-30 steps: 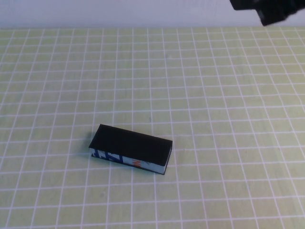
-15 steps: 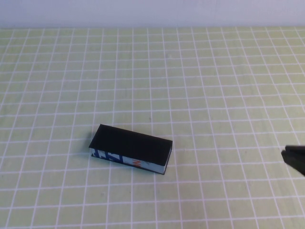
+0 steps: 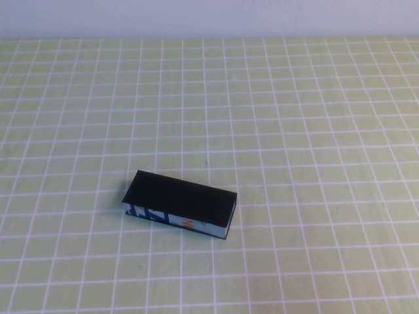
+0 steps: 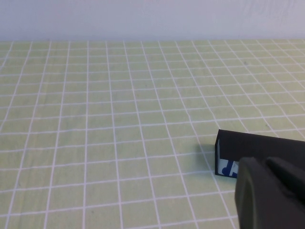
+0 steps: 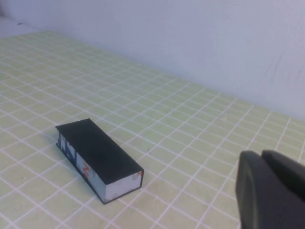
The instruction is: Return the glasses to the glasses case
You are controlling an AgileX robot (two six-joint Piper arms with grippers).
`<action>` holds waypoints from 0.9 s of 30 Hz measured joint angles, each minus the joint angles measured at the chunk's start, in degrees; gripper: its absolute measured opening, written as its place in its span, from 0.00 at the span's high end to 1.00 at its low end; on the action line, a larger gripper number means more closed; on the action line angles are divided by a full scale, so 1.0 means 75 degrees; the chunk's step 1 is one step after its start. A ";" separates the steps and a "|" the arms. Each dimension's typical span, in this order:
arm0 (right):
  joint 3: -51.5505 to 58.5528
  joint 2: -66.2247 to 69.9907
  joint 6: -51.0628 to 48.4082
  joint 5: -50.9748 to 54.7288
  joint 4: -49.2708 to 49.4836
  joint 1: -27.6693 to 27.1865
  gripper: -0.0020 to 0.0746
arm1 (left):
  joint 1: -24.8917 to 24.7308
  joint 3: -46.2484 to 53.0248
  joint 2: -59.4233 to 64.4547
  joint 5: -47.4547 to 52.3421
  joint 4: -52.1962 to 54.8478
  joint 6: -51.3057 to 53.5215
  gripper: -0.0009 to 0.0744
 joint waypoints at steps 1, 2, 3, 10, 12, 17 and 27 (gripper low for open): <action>0.0000 -0.0070 0.0000 -0.0018 0.0000 0.0000 1.00 | 0.0000 0.0000 0.0000 0.0000 0.0000 0.0000 0.99; 0.0000 -0.0104 0.0000 -0.0018 0.0000 0.0000 1.00 | 0.0000 0.0000 0.0000 0.0000 0.0000 0.0000 0.99; 0.0000 -0.0120 0.0000 -0.0031 0.0005 0.0000 1.00 | 0.0000 0.0000 0.0000 0.0000 0.0000 0.0000 0.99; 0.0000 -0.0138 0.0000 -0.0031 0.0005 0.0000 1.00 | 0.0000 0.0000 0.0000 0.0087 0.0000 0.0000 0.99; 0.0000 -0.0138 0.0000 -0.0031 0.0005 0.0000 1.00 | 0.0000 0.0000 0.0000 0.0087 0.0000 0.0000 0.99; 0.0000 -0.0138 0.0000 -0.0031 0.0017 0.0000 1.00 | 0.0000 0.0000 0.0000 0.0122 -0.0012 0.0000 0.99; 0.0000 -0.0138 -0.0014 -0.0031 0.0017 0.0000 1.00 | 0.0000 0.0011 0.0000 0.0124 0.0051 0.0000 0.99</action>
